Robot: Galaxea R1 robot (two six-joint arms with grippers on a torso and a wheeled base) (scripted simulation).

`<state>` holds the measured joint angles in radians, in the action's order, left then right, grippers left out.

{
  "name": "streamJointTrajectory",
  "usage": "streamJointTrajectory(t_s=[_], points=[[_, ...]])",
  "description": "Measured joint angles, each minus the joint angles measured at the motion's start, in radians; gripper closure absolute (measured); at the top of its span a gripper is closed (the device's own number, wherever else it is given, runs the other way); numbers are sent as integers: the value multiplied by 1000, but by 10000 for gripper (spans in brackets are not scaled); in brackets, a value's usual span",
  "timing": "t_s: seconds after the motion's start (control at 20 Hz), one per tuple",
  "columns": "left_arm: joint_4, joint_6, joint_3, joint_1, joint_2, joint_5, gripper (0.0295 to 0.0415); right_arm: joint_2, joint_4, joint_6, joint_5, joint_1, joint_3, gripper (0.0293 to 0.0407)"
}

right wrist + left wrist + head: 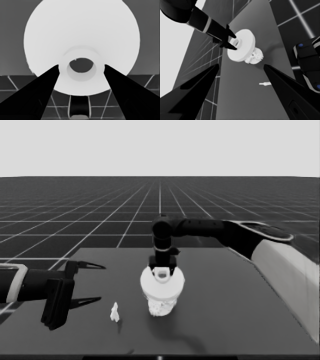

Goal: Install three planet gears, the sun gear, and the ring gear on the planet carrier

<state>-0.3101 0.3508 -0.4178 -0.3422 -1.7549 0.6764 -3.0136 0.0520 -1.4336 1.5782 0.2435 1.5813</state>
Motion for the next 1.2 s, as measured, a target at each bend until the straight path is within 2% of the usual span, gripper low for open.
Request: streamJointTrajectory(t_s=[0.15,0.2,0.25,0.3,0.4,1.2], points=[[0,0,0,0,0,0,326,-20,-1,16,1,-2,34,354],[0,0,0,0,0,0,326,-18,-130,9,-19,-110,26,354],[0,0,0,0,0,0,326,-23,-207,21,-31,-203,44,354],[0,0,0,0,0,0,326,-29,-251,38,-41,-254,69,354],[0,0,0,0,0,0,326,-37,-289,58,-53,-296,102,354],[0,0,0,0,0,0,326,-41,-307,-15,-60,-324,119,354]])
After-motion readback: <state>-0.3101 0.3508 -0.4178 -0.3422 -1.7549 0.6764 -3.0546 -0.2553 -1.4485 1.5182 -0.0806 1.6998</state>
